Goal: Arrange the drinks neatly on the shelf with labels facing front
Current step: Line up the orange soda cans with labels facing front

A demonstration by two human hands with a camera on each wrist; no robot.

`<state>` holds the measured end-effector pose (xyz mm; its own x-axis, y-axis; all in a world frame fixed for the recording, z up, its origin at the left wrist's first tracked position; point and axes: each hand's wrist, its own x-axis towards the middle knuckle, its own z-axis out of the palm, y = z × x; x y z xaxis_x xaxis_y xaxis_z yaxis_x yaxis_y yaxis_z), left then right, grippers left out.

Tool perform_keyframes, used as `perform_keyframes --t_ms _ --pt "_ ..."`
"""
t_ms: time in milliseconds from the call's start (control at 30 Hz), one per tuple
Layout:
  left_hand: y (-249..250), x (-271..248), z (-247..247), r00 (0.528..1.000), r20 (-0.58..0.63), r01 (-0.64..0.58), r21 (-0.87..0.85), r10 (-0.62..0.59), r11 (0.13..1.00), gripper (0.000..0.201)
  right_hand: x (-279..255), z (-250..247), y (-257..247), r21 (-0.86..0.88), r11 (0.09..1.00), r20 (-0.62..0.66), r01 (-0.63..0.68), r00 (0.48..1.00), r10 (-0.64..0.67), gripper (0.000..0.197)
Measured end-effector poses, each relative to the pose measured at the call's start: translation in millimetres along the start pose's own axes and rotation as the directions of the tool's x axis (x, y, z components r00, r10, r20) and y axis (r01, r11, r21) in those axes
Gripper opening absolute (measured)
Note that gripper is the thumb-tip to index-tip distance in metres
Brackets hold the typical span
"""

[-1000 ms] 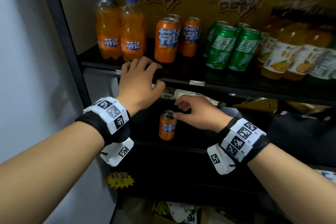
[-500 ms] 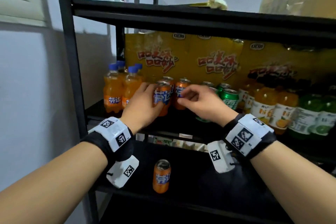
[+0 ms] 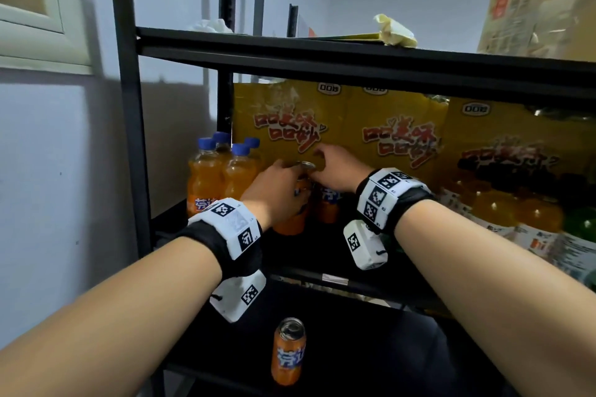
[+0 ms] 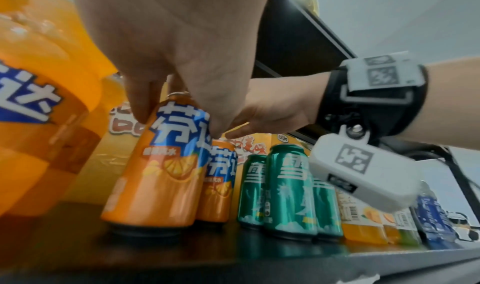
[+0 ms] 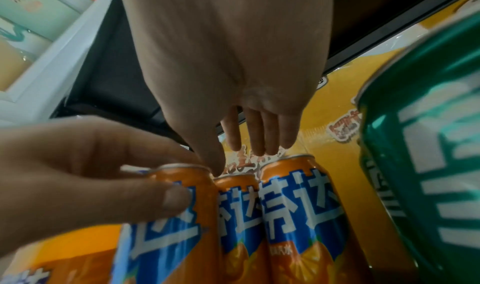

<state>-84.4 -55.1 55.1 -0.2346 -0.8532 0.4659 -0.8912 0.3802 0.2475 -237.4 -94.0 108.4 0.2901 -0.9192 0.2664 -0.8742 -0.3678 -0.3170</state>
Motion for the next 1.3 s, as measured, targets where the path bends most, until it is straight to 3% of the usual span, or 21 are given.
perform_keyframes --t_ms 200,333,467,567,633,700,800,900,967,1033,1133,1300 --pt "8 4 -9 0.995 0.090 0.015 0.267 -0.040 0.964 0.056 9 2 5 -0.237 0.968 0.155 -0.076 0.981 0.115 0.037" --pt "11 4 -9 0.999 0.048 -0.030 0.531 0.005 0.847 0.050 10 4 10 -0.299 0.952 0.154 -0.066 0.981 0.117 0.022" --pt "10 3 -8 0.998 0.048 -0.063 0.533 0.044 0.844 0.050 6 -1 8 -0.311 0.949 0.140 -0.046 0.986 0.093 0.021" --pt "13 1 -8 0.994 -0.013 -0.094 0.382 0.107 0.919 0.048 0 -5 9 -0.273 0.961 0.122 -0.053 0.988 0.089 0.027" --pt "17 -3 -8 0.987 -0.095 -0.116 0.140 0.130 0.983 0.047 -4 -10 12 -0.213 0.975 0.097 -0.066 0.991 0.088 0.033" --pt "22 -6 -7 0.977 -0.165 -0.154 -0.083 0.138 0.985 0.053 -9 -16 17 -0.091 0.993 0.059 -0.075 0.995 0.080 0.042" --pt "30 -10 -2 0.973 -0.200 -0.167 -0.269 0.115 0.949 0.070 -23 -31 21 0.167 0.984 0.000 -0.053 0.999 0.054 0.075" --pt "44 -10 1 0.987 -0.152 -0.127 -0.492 0.058 0.861 0.086 -43 -47 24 0.338 0.941 -0.088 -0.009 0.995 0.041 0.091" --pt "51 -13 5 0.997 -0.077 -0.044 -0.669 -0.011 0.742 0.094 -50 -50 23 0.446 0.895 -0.125 0.011 0.991 0.051 0.091" --pt "56 -19 11 0.998 -0.013 0.034 -0.771 -0.068 0.636 0.082 -58 -51 21 0.542 0.840 -0.154 0.033 0.986 0.060 0.089" --pt "57 -25 20 0.991 0.003 0.081 -0.816 -0.136 0.572 0.049 -70 -43 18 0.598 0.798 -0.189 0.069 0.980 0.057 0.079" --pt "53 -39 29 0.983 0.013 0.085 -0.914 -0.181 0.398 0.051 -87 -9 19 0.673 0.736 -0.233 0.075 0.966 0.115 0.072"
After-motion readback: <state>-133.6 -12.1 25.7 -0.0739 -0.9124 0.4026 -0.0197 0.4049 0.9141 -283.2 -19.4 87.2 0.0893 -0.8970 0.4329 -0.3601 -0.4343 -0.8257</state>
